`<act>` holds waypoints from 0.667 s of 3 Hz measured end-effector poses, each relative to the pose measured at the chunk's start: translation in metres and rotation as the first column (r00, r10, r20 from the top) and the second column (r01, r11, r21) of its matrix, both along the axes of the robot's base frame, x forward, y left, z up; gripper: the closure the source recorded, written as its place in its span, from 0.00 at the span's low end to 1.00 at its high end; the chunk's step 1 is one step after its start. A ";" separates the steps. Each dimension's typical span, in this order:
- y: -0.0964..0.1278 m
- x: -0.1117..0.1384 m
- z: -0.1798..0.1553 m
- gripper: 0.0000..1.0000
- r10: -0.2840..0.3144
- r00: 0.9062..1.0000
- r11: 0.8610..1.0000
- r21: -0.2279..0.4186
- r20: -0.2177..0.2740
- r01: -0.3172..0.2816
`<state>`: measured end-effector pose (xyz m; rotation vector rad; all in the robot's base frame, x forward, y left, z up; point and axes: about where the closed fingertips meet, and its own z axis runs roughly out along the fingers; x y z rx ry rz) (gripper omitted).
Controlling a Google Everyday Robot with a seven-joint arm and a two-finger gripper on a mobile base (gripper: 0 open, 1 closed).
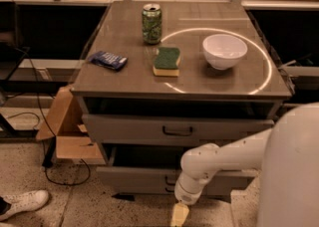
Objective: Open middle drawer
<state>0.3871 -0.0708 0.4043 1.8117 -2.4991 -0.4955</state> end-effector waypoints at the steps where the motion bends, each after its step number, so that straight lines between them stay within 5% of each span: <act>1: 0.001 0.000 -0.002 0.00 0.008 1.000 1.000 -0.004 -0.003 -0.008; 2: 0.000 0.000 -0.005 0.00 0.017 1.000 1.000 -0.013 -0.010 -0.018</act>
Offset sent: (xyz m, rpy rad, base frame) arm -0.0329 -0.0174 -0.0734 -0.0615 0.1508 0.0571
